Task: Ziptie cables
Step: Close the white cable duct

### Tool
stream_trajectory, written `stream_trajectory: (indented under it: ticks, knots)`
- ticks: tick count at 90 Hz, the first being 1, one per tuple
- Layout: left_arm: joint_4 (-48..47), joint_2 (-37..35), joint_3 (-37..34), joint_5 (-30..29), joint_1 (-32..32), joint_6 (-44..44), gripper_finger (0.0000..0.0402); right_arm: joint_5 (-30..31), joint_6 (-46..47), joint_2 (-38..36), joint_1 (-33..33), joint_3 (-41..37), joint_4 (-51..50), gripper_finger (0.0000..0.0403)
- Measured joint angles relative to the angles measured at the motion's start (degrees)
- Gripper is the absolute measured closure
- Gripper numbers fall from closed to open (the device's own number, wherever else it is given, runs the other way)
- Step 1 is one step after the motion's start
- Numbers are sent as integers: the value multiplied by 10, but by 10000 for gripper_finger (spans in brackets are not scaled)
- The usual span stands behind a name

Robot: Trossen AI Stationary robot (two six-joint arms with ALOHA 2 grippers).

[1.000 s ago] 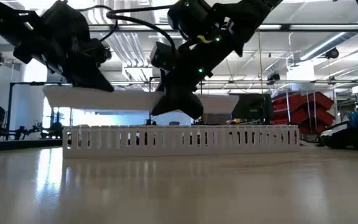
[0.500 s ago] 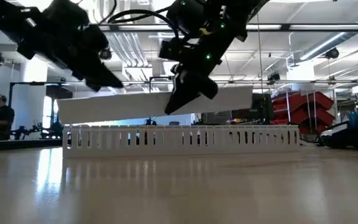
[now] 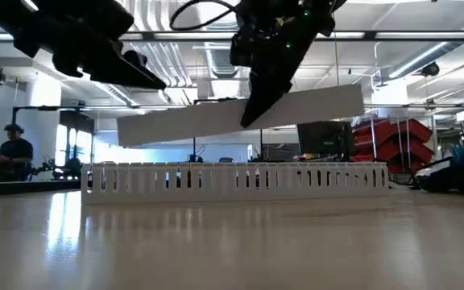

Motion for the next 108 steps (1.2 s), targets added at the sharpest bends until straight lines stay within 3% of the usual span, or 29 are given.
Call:
stream_trajectory:
  ticks: [22, 56, 82, 97, 108]
  knots:
    - [-12, 8, -1, -117, -73, 64, 138, -99, 76, -27, 1, -1, -21, 403]
    - [-57, 71, 53, -196, -116, 89, 50, -161, 177, -50, -3, -4, -23, 403]
    - [-97, 172, 121, -370, -157, 114, 51, -204, 243, -56, -7, -4, 8, 403]
    - [-134, 203, 158, -409, -181, 110, 52, -205, 277, -53, -13, -5, 11, 403]
    - [-158, 216, 168, -481, -205, 103, 53, -206, 302, -53, -16, -5, 23, 403]
